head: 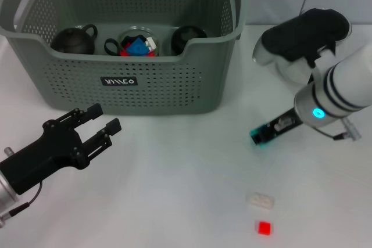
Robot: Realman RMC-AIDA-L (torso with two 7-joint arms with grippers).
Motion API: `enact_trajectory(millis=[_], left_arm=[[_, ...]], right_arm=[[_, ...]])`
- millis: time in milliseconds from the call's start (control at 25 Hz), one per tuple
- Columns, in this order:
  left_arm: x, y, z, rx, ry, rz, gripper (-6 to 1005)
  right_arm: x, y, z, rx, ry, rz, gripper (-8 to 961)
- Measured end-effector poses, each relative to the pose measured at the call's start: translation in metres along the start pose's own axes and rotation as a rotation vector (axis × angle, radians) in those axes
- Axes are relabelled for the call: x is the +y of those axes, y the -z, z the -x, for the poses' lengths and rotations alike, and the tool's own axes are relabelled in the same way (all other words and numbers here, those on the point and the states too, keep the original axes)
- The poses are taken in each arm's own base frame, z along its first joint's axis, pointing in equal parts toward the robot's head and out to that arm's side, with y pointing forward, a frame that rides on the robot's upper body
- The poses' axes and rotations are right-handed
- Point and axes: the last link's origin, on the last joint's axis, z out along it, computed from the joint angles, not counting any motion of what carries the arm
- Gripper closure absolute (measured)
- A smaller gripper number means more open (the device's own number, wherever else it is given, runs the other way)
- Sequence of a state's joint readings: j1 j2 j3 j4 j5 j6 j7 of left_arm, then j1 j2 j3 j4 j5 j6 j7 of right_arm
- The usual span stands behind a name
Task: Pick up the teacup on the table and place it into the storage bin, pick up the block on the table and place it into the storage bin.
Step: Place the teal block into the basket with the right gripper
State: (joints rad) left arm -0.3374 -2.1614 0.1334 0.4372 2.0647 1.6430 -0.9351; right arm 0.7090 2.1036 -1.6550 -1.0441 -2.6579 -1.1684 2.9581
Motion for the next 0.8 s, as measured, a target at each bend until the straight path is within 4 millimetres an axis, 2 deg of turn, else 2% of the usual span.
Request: enact_trajectory(millis=[80,240,520,680,800], left_arm=[[0.0,0.0,0.0,0.0,0.0,0.0,451],[-0.001,0.001,0.0,0.002,0.002,-0.005,451],[-0.003,0.002,-0.002,0.009,0.002,-0.018,452],[-0.003,0.003,-0.001,0.009,0.003,-0.019,452],[-0.003,0.003,-0.001,0.009,0.003,-0.018,452]], right_arm=[[0.0,0.012,0.004,-0.042,-0.001,0.008,545],[-0.001,0.053,0.013,-0.161,0.034,0.055,544],[0.007,0.121,0.014,-0.33,0.127,0.431,545],[0.006,0.153,0.015,-0.44,0.143,0.608,546],[0.001,0.166,0.02,-0.515,0.132,0.634,546]])
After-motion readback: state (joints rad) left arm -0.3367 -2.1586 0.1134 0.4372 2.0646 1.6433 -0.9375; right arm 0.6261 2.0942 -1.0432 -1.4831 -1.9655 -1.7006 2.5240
